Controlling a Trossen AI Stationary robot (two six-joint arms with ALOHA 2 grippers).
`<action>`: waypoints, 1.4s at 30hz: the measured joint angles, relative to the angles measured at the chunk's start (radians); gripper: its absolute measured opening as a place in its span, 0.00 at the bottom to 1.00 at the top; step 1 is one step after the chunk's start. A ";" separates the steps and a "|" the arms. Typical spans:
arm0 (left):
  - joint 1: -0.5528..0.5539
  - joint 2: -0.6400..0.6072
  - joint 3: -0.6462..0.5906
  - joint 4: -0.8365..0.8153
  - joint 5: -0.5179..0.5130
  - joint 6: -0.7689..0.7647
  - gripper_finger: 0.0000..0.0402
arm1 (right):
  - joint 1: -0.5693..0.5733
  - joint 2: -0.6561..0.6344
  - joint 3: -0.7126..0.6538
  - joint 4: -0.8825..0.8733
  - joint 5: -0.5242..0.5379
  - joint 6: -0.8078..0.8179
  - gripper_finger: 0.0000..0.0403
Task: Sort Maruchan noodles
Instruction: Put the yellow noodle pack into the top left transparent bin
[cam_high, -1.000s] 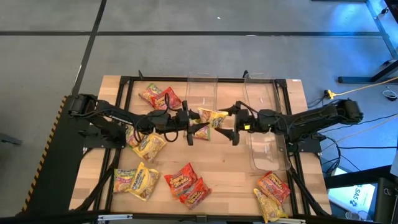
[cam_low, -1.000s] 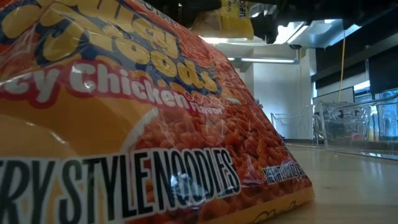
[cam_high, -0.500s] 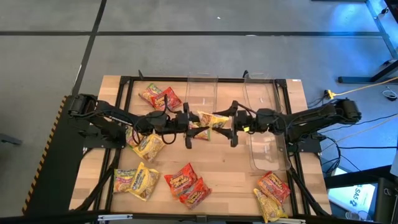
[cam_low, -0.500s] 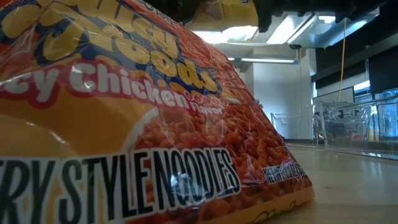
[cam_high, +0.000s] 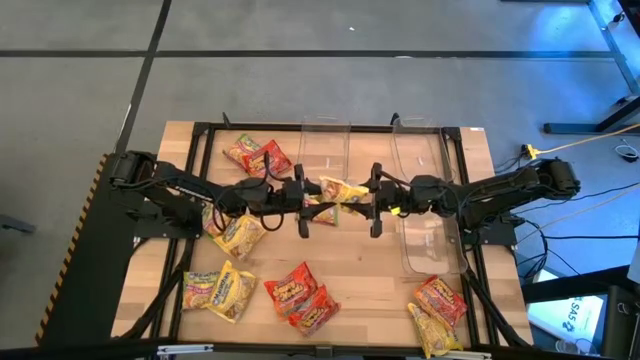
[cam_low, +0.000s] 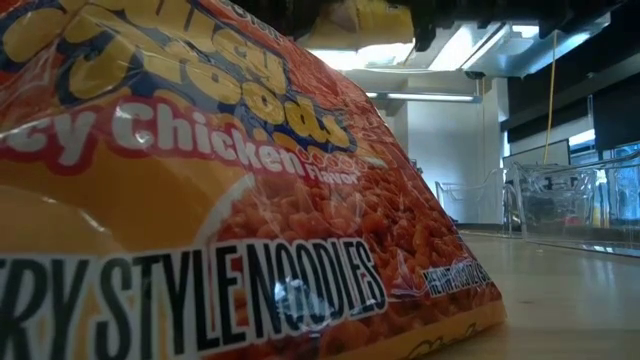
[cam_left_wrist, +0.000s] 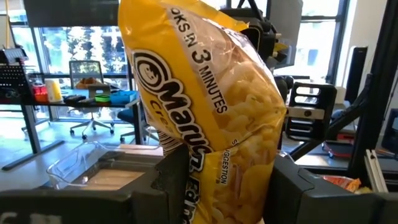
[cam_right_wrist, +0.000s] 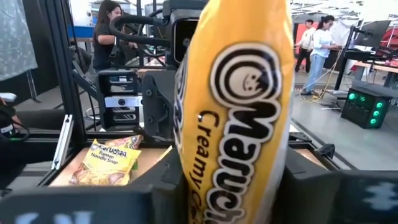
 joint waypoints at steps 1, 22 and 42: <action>0.000 0.000 0.000 -0.007 0.000 0.000 0.37 | 0.000 0.000 0.000 -0.002 0.000 -0.007 0.28; 0.029 -0.257 0.001 -0.501 0.021 -0.138 0.62 | -0.001 0.000 0.115 -0.210 0.033 -0.021 0.29; -0.067 -0.242 -0.398 -0.142 -0.086 -0.266 0.62 | -0.293 0.107 0.622 -0.993 -0.009 -0.179 0.29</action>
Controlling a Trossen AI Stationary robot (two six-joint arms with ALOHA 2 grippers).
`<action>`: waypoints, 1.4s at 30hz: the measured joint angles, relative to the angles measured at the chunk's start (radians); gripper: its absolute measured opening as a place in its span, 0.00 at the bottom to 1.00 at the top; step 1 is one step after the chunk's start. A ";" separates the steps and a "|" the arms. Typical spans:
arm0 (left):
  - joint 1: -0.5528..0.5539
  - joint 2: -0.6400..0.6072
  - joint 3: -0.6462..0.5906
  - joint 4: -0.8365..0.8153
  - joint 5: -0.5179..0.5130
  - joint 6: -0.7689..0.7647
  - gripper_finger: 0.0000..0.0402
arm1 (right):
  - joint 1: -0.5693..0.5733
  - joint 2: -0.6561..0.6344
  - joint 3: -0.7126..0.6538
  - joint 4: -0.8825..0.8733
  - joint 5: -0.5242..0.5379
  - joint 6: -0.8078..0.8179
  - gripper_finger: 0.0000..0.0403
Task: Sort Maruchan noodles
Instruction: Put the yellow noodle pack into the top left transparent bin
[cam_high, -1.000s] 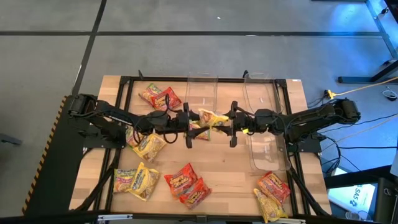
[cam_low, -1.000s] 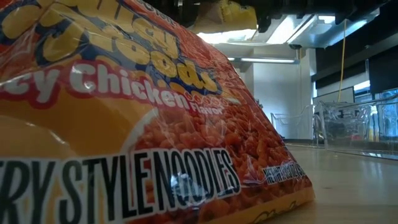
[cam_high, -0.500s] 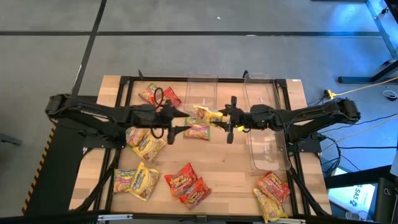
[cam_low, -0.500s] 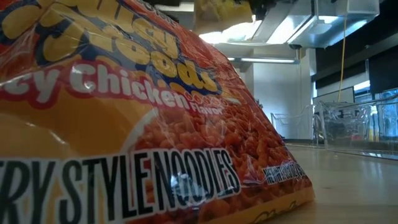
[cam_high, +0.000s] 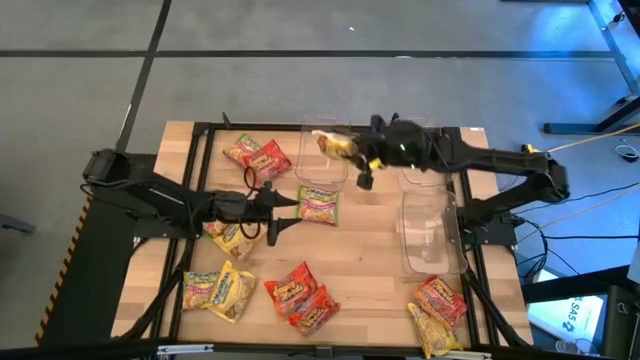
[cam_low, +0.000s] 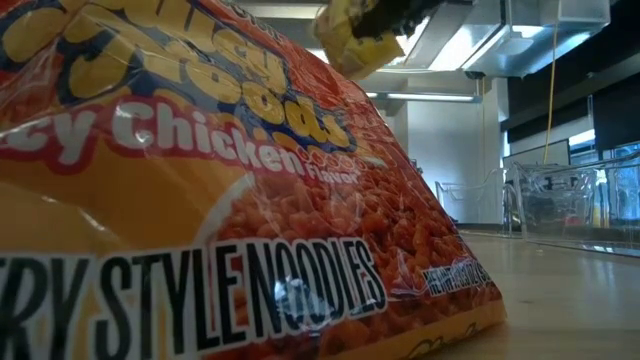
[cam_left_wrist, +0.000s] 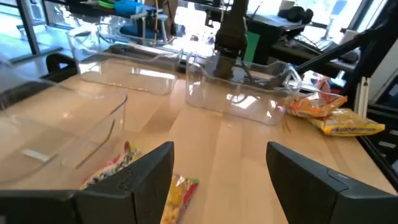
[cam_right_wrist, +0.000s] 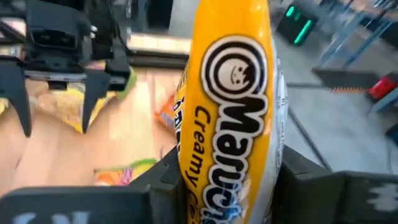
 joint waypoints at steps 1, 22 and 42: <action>0.000 0.020 -0.006 0.026 0.000 0.000 0.62 | -0.023 0.024 0.040 -0.037 -0.010 -0.016 0.29; 0.002 0.081 -0.014 0.026 0.007 0.029 0.62 | -0.397 0.740 0.896 -0.688 -0.297 -0.253 0.29; 0.011 0.081 -0.013 0.018 0.007 0.030 0.62 | -0.395 0.942 0.908 -0.719 -0.299 -0.326 0.29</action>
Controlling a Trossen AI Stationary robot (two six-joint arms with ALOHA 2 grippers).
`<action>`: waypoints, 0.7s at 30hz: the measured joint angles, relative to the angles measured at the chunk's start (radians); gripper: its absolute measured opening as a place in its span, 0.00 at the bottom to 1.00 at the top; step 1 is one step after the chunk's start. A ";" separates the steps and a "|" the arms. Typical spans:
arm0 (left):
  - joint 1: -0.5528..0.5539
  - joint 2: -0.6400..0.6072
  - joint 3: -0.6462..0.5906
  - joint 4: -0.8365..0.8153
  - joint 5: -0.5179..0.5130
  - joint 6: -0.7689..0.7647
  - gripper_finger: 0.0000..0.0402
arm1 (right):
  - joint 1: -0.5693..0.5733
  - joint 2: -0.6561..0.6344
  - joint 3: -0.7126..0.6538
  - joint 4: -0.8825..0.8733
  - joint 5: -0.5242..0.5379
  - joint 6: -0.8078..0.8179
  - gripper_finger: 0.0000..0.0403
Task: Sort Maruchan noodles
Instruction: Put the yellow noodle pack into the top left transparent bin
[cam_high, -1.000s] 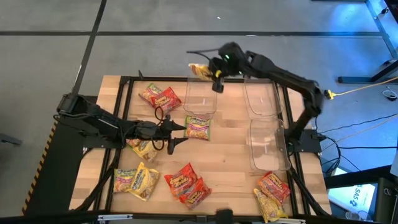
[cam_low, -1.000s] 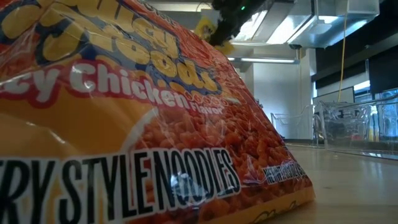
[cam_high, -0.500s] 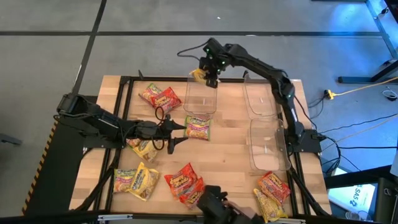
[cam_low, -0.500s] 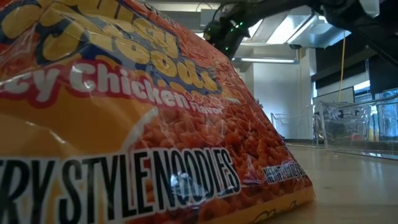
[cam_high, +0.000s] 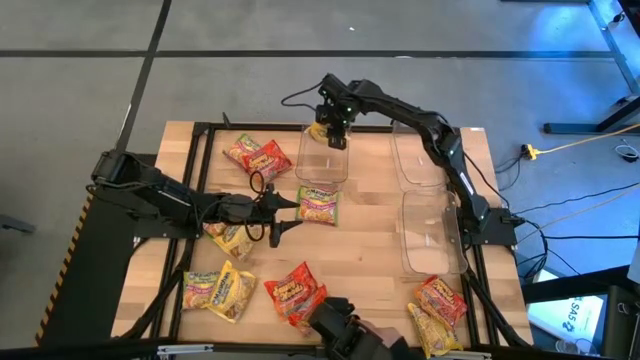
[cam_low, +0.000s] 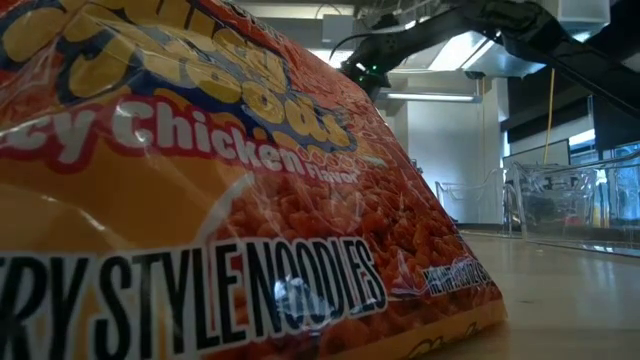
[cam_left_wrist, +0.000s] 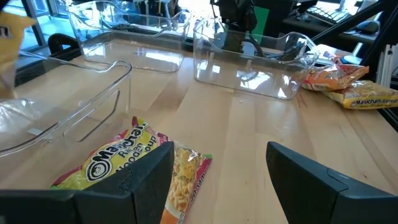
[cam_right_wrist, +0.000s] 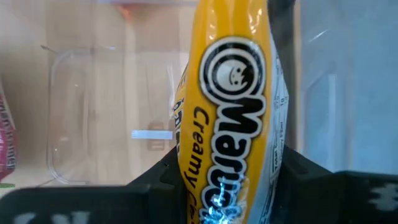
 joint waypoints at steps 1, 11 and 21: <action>0.000 0.000 0.000 0.000 0.000 0.000 0.62 | 0.000 0.007 0.000 -0.003 0.000 0.000 0.29; 0.000 0.000 0.000 0.000 0.000 0.001 0.62 | 0.001 0.056 0.000 0.002 0.028 -0.008 0.29; 0.000 0.000 0.000 0.000 0.000 0.001 0.62 | 0.002 0.056 -0.002 0.040 0.055 -0.004 0.41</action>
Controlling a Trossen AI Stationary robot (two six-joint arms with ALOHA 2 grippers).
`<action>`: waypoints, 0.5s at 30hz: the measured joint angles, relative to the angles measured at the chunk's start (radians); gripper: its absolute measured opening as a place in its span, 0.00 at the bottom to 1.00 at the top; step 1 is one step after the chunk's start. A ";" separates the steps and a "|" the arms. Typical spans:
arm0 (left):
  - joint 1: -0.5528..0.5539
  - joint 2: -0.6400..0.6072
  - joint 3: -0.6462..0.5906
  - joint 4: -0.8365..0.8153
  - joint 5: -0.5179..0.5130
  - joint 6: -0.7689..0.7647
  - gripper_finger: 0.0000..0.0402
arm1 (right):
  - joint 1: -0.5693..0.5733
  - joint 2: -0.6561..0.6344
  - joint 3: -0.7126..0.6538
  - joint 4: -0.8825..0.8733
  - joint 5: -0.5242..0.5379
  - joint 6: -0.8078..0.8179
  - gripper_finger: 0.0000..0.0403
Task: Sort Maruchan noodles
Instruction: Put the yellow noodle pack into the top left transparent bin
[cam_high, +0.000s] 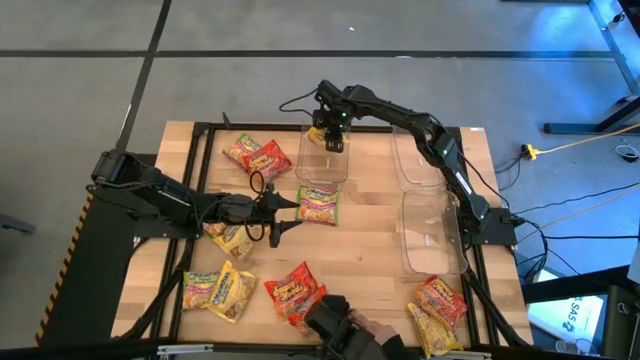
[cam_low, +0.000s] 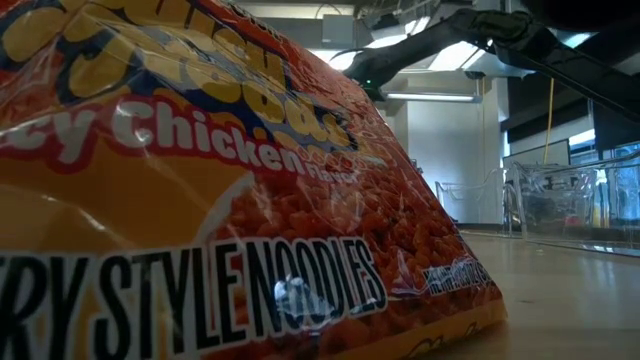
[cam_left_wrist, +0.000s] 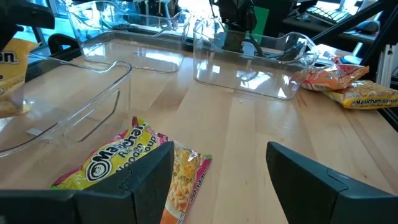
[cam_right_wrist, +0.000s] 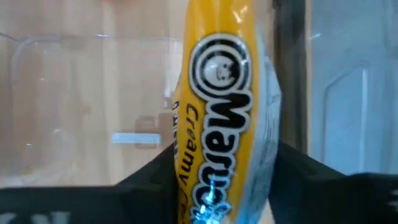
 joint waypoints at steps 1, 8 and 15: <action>0.000 0.000 0.000 0.000 0.000 0.000 0.62 | 0.003 0.000 -0.005 0.011 0.013 0.001 0.44; 0.000 0.000 0.000 -0.001 0.000 0.000 0.62 | 0.006 0.001 -0.008 0.028 0.130 -0.015 0.56; 0.000 0.000 0.000 -0.001 0.000 0.000 0.62 | 0.006 0.000 -0.008 0.074 0.199 -0.017 0.57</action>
